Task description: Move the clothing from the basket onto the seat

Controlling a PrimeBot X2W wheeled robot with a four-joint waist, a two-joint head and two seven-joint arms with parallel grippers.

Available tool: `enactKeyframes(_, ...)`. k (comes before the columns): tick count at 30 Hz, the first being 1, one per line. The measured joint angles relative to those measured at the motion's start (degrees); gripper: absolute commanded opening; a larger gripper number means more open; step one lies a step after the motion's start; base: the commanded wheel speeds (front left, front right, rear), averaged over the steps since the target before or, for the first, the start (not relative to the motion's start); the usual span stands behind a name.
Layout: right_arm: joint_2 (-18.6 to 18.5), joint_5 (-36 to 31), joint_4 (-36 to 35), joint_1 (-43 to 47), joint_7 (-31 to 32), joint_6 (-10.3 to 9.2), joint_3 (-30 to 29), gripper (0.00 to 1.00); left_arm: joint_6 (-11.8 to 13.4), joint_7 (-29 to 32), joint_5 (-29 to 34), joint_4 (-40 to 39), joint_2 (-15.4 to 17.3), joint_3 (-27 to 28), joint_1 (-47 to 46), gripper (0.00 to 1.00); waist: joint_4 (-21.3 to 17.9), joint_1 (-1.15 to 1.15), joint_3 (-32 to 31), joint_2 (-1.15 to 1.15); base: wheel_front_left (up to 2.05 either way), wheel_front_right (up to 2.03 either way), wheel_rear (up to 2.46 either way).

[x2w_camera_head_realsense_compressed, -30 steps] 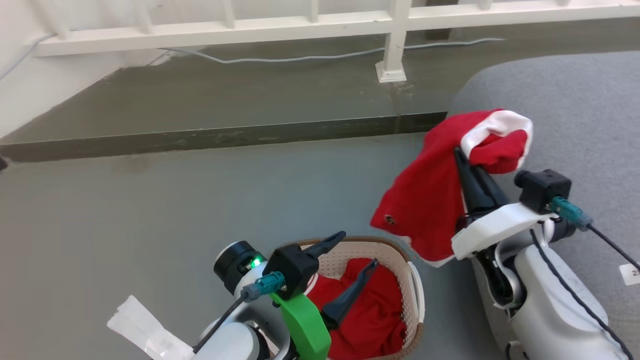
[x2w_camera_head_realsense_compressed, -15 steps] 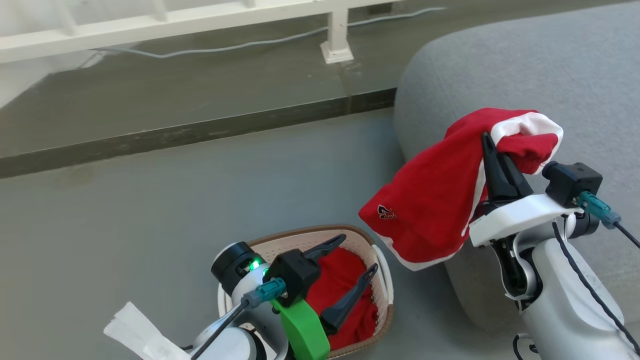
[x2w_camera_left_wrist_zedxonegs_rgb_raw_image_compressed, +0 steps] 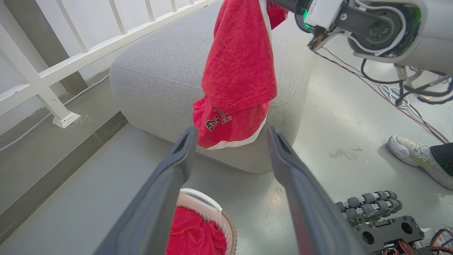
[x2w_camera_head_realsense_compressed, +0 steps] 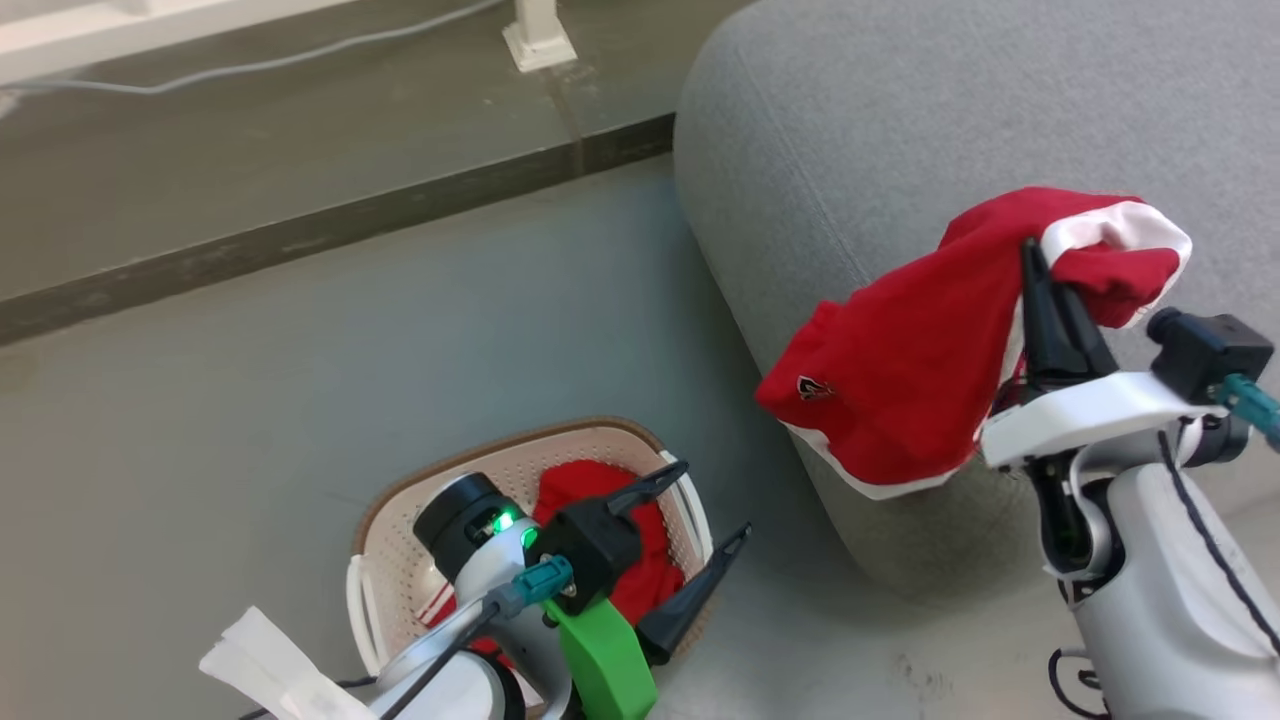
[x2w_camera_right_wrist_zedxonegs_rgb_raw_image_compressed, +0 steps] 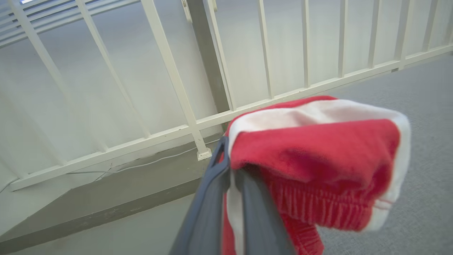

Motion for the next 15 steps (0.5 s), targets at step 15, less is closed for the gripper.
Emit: enactKeyframes(15,-4.20,-0.14,-0.34,-12.41,-0.07,1.26,-5.54,0.00,-0.04,1.59,0.35,-1.02,0.13,0.24,-4.05,1.00,-3.15,0.00,5.79,0.00,0.00,0.00,0.00)
